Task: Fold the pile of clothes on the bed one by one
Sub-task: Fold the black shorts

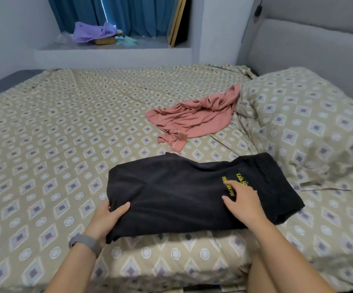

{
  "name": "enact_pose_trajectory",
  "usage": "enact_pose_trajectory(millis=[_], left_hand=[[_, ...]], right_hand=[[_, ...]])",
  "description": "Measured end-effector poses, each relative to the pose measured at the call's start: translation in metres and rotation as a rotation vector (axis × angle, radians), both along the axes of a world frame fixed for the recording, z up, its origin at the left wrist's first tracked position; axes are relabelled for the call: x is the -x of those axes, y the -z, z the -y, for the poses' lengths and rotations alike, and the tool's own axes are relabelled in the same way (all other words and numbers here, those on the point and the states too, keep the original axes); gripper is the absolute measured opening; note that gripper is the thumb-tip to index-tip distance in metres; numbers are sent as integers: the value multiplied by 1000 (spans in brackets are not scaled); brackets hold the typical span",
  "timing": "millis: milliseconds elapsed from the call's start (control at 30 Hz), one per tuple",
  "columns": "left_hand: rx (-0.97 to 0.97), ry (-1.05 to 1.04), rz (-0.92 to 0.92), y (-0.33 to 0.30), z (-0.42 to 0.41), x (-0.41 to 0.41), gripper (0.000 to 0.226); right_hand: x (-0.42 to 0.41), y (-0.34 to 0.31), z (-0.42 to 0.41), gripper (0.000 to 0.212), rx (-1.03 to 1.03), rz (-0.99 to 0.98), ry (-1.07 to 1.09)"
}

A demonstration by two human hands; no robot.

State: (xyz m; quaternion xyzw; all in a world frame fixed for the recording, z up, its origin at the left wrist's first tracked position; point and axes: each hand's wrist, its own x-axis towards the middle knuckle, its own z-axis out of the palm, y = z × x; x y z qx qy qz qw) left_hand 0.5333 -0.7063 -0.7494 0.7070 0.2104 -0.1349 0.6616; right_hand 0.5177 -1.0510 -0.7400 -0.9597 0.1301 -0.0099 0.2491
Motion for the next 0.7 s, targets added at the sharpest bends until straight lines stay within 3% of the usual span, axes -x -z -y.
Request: enact_pose_trajectory(millis=[67, 167, 267, 367, 400, 533, 600, 700], left_hand=[[-52, -107, -76, 4, -9, -1, 32], [-246, -92, -194, 15, -18, -4, 38], [-317, 8, -232, 20, -10, -6, 39], [-236, 14, -255, 20, -3, -13, 50], [-187, -6, -245, 21, -2, -16, 50], [-133, -55, -232, 28, 5, -24, 44], [-130, -62, -238, 33, 4, -24, 47], [-36, -45, -241, 34, 0, -21, 46]], right_hand=[[3, -4, 26, 57, -25, 19, 306], [4, -2, 70, 86, -130, -163, 609], [2, 13, 109, 118, -295, -332, 760], [0, 54, 152, 147, -523, -351, 817], [1, 58, 158, 139, -570, -332, 806], [14, 17, 133, 58, -918, -201, 789], [14, 8, 126, 40, -970, -43, 778], [10, -15, 94, 37, -1003, 279, 778]])
